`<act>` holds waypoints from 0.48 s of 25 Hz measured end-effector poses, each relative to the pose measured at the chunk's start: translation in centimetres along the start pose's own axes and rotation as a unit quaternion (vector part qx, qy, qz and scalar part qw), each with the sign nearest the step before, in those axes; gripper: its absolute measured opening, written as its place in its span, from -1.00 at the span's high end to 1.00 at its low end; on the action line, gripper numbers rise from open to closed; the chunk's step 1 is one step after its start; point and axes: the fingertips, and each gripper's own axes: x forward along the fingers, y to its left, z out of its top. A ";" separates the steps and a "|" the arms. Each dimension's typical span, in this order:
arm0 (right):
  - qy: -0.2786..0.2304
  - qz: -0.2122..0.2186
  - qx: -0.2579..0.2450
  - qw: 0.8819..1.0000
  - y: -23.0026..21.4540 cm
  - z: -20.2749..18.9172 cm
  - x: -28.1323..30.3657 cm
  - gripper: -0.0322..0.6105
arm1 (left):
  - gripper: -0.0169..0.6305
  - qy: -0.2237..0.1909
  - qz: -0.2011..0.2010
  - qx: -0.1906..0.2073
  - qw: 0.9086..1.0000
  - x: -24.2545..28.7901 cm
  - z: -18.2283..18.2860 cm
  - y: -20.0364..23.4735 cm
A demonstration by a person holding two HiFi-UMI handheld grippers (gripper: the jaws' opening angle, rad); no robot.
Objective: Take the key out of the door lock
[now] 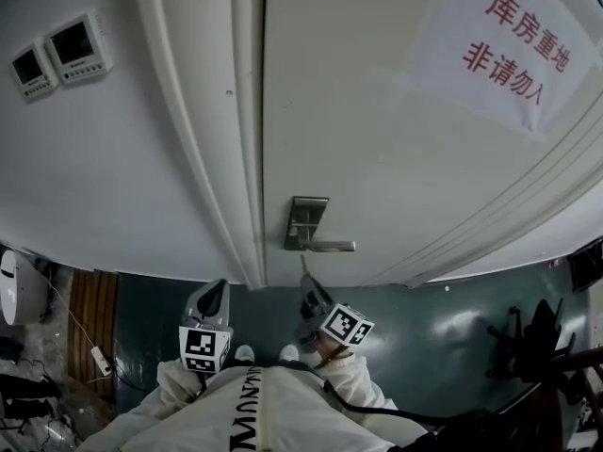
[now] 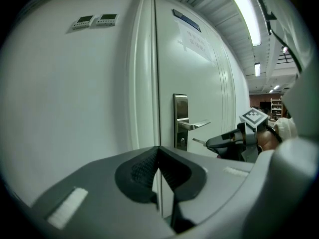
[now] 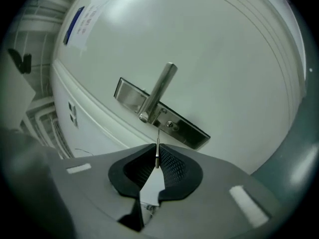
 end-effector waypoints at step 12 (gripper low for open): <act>-0.004 -0.098 -0.366 0.925 4.6 1.9 -2.3 0.83 | 0.95 -0.007 -0.006 0.000 1.000 0.6 0.4 -0.1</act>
